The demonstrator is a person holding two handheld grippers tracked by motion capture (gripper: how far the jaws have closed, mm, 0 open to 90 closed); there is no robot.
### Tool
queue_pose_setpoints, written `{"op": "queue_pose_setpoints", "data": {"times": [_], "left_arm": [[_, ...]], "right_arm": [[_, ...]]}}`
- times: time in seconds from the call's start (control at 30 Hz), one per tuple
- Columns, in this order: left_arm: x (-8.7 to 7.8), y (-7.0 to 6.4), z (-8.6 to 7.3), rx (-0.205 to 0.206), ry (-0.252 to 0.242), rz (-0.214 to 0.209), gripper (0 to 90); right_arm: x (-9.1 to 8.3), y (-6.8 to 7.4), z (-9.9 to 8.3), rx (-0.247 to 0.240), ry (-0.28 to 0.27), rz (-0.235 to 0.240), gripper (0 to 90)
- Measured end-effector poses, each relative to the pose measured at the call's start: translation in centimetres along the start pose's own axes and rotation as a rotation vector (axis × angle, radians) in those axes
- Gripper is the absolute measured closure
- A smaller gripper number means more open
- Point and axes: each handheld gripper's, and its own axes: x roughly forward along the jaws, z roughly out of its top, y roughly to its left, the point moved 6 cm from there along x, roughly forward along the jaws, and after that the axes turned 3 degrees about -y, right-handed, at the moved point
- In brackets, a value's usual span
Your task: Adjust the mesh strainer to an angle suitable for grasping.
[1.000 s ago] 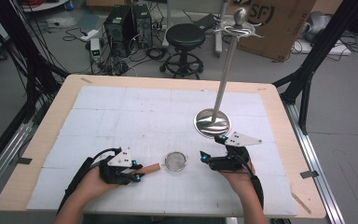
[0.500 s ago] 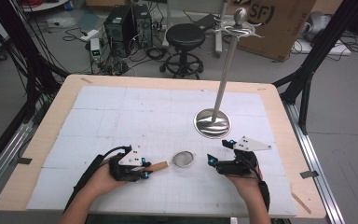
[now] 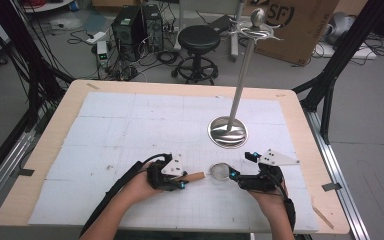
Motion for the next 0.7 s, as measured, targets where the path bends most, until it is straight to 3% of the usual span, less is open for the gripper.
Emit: {"op": "queue_pose_setpoints", "data": {"times": [0.13,0.27,0.53,0.7], "left_arm": [[0.5,-0.3,0.6,0.023,0.018,0.002,69.0],[0.1,-0.2,0.4,-0.009,0.022,0.009,58.6],[-1.2,0.0,-0.7,-0.02,0.021,0.032,55.6],[-1.5,1.2,-1.8,-0.052,0.038,0.081,55.2]], "right_arm": [[0.1,0.0,0.0,0.0,-0.003,0.005,15.2],[0.3,0.0,0.1,0.0,-0.002,0.008,15.2],[0.4,0.2,0.1,-0.001,0.0,0.012,15.2],[0.5,0.2,0.1,0.002,0.004,0.013,15.2]]}}
